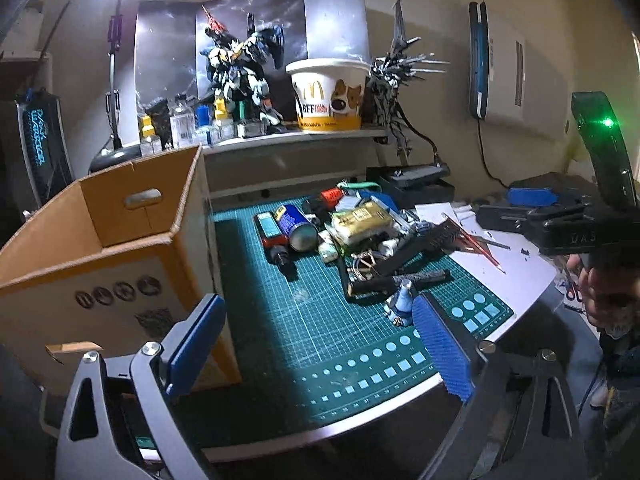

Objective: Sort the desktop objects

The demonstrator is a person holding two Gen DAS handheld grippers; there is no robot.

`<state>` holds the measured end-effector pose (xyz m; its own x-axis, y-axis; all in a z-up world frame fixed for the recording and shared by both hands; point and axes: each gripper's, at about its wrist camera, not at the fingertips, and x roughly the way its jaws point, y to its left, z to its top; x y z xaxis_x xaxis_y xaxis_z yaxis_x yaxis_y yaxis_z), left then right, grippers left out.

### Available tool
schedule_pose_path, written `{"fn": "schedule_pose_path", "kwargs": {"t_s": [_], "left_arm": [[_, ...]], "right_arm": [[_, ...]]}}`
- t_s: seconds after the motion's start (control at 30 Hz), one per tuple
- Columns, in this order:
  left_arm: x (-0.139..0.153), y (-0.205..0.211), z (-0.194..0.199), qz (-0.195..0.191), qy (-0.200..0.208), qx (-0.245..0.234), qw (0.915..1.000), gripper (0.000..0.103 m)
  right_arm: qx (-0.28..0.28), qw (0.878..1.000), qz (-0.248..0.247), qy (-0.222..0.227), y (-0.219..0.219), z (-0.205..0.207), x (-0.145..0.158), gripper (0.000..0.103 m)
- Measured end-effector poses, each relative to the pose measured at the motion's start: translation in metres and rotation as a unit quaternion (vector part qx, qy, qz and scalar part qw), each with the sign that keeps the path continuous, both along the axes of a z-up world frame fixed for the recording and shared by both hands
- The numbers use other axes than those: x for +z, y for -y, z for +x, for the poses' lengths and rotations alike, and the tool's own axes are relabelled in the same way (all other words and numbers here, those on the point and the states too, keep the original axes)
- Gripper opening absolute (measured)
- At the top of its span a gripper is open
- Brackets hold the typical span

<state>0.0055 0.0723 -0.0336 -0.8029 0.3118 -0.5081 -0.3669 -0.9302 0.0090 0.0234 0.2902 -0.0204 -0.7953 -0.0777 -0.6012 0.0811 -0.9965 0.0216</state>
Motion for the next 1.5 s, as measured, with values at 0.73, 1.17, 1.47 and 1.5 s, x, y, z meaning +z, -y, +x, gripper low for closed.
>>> {"fn": "schedule_pose_path", "kwargs": {"t_s": [0.73, 1.17, 1.47, 1.5], "left_arm": [[-0.024, 0.005, -0.013, -0.01, 0.058, -0.01, 0.9982, 0.096], [-0.027, 0.01, -0.014, -0.012, 0.074, -0.02, 0.9969, 0.096], [-0.032, 0.004, -0.011, -0.019, 0.071, -0.046, 0.9962, 0.096], [-0.032, 0.003, -0.011, -0.018, 0.065, -0.05, 0.9964, 0.096]], "right_arm": [[0.078, 0.991, 0.028, 0.105, 0.054, -0.038, -0.079, 0.039], [0.185, 0.973, 0.046, 0.126, 0.064, -0.056, -0.09, 0.028], [0.243, 0.953, 0.113, 0.141, 0.057, -0.052, -0.079, 0.05], [0.227, 0.958, 0.112, 0.137, 0.054, -0.047, -0.077, 0.066]]}}
